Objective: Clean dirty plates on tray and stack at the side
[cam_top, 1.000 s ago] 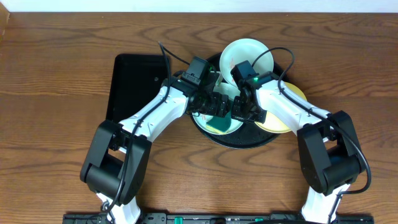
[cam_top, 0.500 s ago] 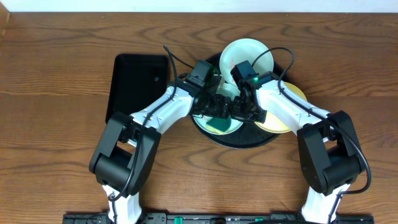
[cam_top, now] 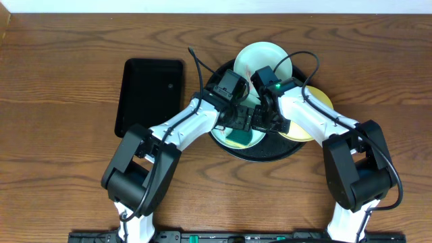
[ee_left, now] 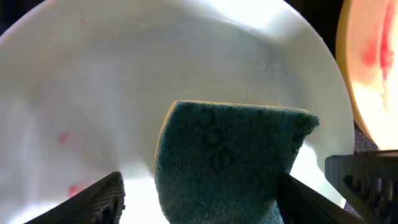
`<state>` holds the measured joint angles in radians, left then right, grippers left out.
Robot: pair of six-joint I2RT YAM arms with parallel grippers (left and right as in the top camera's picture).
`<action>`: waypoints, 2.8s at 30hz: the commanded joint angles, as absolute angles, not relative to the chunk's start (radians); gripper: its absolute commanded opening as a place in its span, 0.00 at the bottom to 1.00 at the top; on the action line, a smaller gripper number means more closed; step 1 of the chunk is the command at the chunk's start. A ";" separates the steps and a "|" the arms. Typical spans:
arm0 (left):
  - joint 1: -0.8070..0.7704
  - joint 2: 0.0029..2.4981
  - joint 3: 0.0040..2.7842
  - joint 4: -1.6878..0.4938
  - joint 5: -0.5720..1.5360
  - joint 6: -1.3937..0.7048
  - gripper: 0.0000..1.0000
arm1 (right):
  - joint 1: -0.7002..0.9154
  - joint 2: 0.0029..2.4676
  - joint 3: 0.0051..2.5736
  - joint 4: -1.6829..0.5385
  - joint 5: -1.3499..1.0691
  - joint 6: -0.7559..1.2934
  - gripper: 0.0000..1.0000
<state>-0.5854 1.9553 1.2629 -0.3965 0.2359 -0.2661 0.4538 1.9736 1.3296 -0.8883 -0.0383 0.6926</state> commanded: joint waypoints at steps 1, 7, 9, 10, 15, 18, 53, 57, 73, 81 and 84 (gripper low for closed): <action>-0.615 1.964 1.285 -0.395 0.235 -0.284 0.78 | 0.480 1.983 1.325 -0.883 -0.103 0.672 0.02; -0.615 1.983 1.285 -0.395 0.308 -0.318 0.78 | 0.480 1.983 1.325 -0.885 -0.103 0.672 0.02; -0.615 1.987 1.285 -0.396 0.314 -0.317 0.78 | 0.480 1.983 1.325 -0.886 -0.103 0.672 0.02; -0.615 1.988 1.285 -0.398 0.313 -0.316 0.77 | 0.480 1.983 1.325 -0.886 -0.103 0.672 0.02; -0.615 1.988 1.285 -0.399 0.271 -0.316 0.40 | 0.480 1.983 1.325 -0.886 -0.103 0.672 0.02; -0.614 1.988 1.285 -0.406 0.209 -0.316 0.29 | 0.480 1.983 1.325 -0.891 -0.103 0.672 0.02; -0.586 1.852 1.281 -0.414 -0.405 -0.313 0.21 | 0.480 1.983 1.325 -0.908 -0.103 0.664 0.02; -0.564 1.751 1.281 -0.410 -0.116 -0.379 0.22 | 0.480 1.983 1.325 -0.904 -0.103 0.664 0.01; -0.534 1.917 1.272 -0.410 0.202 -0.668 0.24 | 0.480 1.983 1.325 -0.904 -0.107 0.664 0.01; -0.533 1.963 1.273 -0.410 0.202 -0.606 0.65 | 0.480 1.983 1.325 -0.899 -0.107 0.664 0.02; -0.533 1.963 1.273 -0.413 0.189 -0.510 0.66 | 0.480 1.983 1.325 -0.897 -0.107 0.664 0.02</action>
